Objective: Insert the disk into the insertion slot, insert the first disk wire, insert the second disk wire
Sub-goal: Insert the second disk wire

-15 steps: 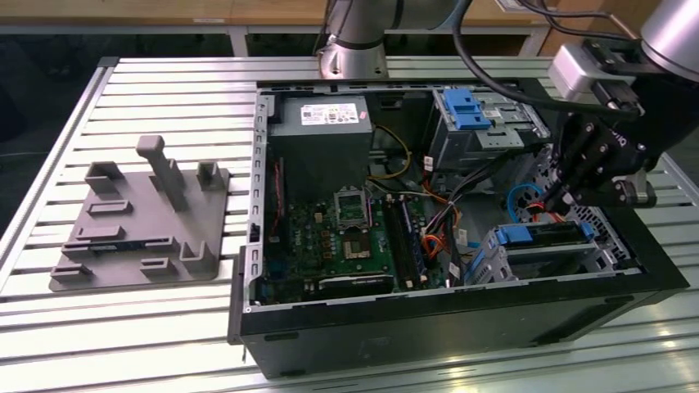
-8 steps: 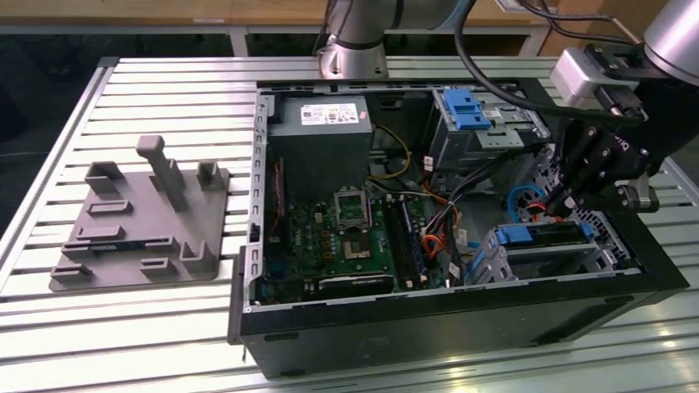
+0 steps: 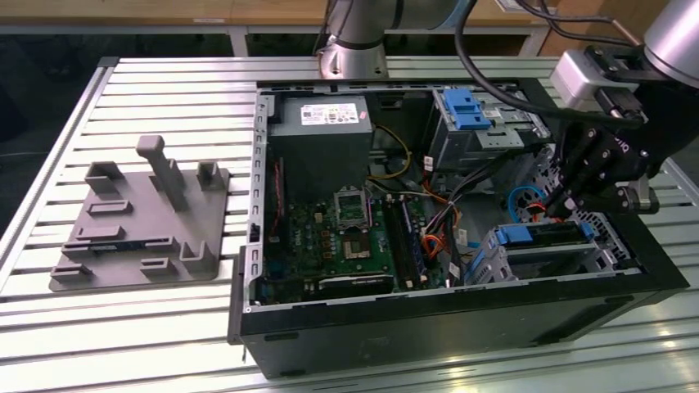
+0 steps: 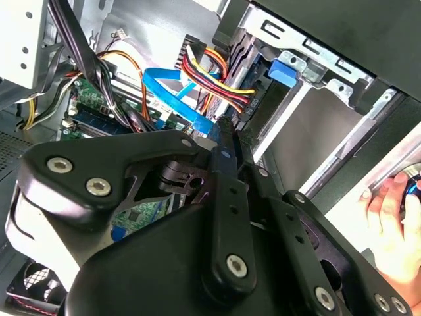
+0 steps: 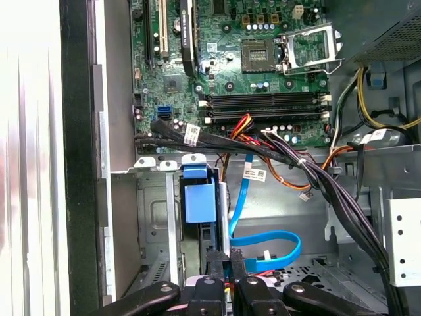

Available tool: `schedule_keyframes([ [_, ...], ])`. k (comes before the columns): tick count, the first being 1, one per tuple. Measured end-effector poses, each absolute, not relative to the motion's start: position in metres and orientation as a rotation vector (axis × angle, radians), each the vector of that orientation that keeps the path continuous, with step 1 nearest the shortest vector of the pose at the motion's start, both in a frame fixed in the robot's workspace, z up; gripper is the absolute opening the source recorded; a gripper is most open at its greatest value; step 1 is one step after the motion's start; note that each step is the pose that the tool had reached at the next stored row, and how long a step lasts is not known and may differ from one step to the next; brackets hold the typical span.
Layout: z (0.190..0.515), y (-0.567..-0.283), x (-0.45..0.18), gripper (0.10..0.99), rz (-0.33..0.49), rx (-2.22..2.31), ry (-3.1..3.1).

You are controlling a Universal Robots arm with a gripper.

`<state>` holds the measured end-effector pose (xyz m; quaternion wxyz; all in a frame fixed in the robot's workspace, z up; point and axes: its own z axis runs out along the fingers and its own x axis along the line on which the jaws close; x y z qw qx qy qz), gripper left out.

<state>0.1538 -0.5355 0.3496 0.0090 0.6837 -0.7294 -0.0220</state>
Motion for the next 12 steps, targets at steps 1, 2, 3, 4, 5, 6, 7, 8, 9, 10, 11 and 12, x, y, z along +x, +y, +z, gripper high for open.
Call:
schedule_keyframes([
  [1,0.3495,-0.5357,0.1538,0.157,-0.069,2.135,-2.279],
  [2,0.3494,-0.536,0.1538,0.157,-0.069,2.135,-2.279],
  [3,0.3493,-0.5362,0.1538,0.157,-0.068,2.135,-2.279],
  [4,0.3492,-0.5365,0.1538,0.157,-0.068,2.135,-2.279],
  [5,0.349,-0.5368,0.1539,0.157,-0.069,2.135,-2.279],
  [6,0.3489,-0.5372,0.1538,0.157,-0.069,2.135,-2.279],
  [7,0.3488,-0.5375,0.1538,0.157,-0.069,2.134,-2.28],
  [8,0.3486,-0.5379,0.1538,0.157,-0.069,2.134,-2.28],
  [9,0.3484,-0.5383,0.1538,0.157,-0.069,2.134,-2.28],
  [10,0.3483,-0.5387,0.1539,0.157,-0.069,2.134,-2.28],
  [11,0.3481,-0.539,0.1539,0.157,-0.069,2.134,-2.28],
  [12,0.3479,-0.5394,0.1539,0.157,-0.069,2.133,-2.281],
])
